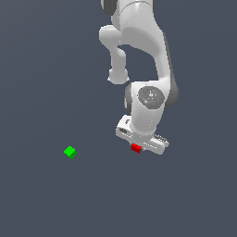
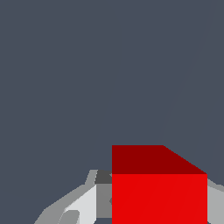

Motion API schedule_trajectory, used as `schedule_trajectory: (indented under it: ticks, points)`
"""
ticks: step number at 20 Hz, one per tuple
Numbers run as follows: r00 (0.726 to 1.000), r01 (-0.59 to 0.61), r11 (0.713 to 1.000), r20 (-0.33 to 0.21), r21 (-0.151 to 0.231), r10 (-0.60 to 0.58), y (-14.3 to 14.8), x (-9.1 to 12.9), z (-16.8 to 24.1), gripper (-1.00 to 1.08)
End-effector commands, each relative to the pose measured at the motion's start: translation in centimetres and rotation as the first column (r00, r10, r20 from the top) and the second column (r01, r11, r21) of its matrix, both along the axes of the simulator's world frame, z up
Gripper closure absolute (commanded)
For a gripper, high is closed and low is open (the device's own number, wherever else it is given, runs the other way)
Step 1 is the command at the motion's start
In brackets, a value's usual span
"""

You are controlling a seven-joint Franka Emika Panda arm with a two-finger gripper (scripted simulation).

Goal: Stack the red cube on top of the green cube.

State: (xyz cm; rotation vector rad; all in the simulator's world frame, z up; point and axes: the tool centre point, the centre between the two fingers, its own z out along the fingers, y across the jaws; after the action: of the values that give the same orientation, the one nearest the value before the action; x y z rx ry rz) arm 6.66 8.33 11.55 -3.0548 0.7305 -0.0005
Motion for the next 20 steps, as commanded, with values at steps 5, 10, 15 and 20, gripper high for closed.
schedule_trajectory:
  ticks: [5,10,15,20]
  points:
    - [1.000,0.002,1.000,0.001,0.000,-0.002,-5.4,-0.3,-0.8,1.08]
    - [1.000,0.002,1.000,0.001,0.000,-0.002,-11.5,-0.7,-1.9,1.08]
    - [1.000,0.002,1.000,0.000,-0.001,-0.002,-17.8,-0.9,-3.0,1.08]
    - [1.000,0.002,1.000,0.000,-0.001,-0.002,-23.9,-1.1,-4.0,1.08]
